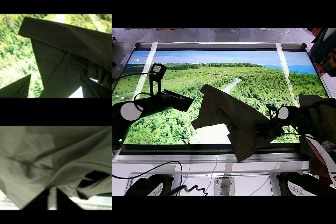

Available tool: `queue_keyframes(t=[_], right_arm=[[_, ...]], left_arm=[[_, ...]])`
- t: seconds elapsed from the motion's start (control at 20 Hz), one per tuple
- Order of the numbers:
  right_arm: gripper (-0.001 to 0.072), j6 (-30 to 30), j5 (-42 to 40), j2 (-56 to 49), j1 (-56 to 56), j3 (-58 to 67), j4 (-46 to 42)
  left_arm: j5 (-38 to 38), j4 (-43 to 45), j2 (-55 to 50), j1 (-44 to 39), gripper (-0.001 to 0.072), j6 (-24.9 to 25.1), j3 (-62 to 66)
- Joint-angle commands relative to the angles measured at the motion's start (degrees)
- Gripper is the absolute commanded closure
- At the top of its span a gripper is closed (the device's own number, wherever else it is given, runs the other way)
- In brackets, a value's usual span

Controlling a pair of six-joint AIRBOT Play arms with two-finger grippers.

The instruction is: Fold the clothes and pants, and hang the long-sleeved shirts on hangers.

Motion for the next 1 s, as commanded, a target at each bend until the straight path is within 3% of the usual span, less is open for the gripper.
queue_keyframes(t=[0.0, 0.1, 0.15, 0.2, 0.25, 0.4, 0.5, 0.55, 0.6, 0.75, 0.95], right_arm=[[0.0701, 0.85, -2.51, -1.6, 0.33, 3.26, -2.95], [0.0701, -1.66, -2.34, -1.31, 0.33, 6.8, -3.74], [0.0702, -3.34, -1.95, -0.44, 0.33, 8.41, -3.98], [0.0702, -4.55, -1.88, 1.09, 0.33, 9.35, -4.13], [0.0702, -5.55, -2.19, 3.3, 0.33, 9.49, -4.33], [0.0703, -6.51, -1.11, 11.32, 0.22, 6.93, -7.15], [0.0704, -6.93, 0.15, 17.49, 0.28, 3.41, -6.03], [0.0703, -8.5, 1.46, 20.74, 0.28, 1.4, -5.27], [0.0704, -8.87, 3.5, 23.67, 0.26, -0.42, -5.38], [0.0703, -9.01, 9.25, 32.5, 0.26, -5.68, -5.95], [0.0703, -7.26, 10.38, 41.0, 0.26, -8.09, -5.77]], left_arm=[[1.75, 0.04, -0.04, 0.07, 0.0016, 0.02, 0.02], [3.82, 0.81, -0.17, 0.09, 0.0024, -0.17, 0.02], [4.59, 1.84, -0.59, 0.26, 0.0113, -1.97, 0.02], [4.72, 3.41, -1.29, 0.61, 0.0281, -5.01, 0.02], [4.63, 5.05, -2.25, 1.36, 0.0386, -8.52, 0.02], [4.5, 7.65, -8.37, 5.44, 0.0359, -23.15, 0.04], [4.44, 4.81, -14.29, 7.39, 0.0176, -25.92, 0.04], [4.44, 1.22, -17.57, 7.74, 0.0094, -25.88, 0.07], [4.59, -1.73, -20.63, 7.74, 0.0066, -25.38, 0.13], [4.48, -11.76, -30.34, 7.69, 0.0068, -17.11, 2.84], [3.1, -19.43, -43.8, 7.56, 0.0074, -11.89, 13.7]])
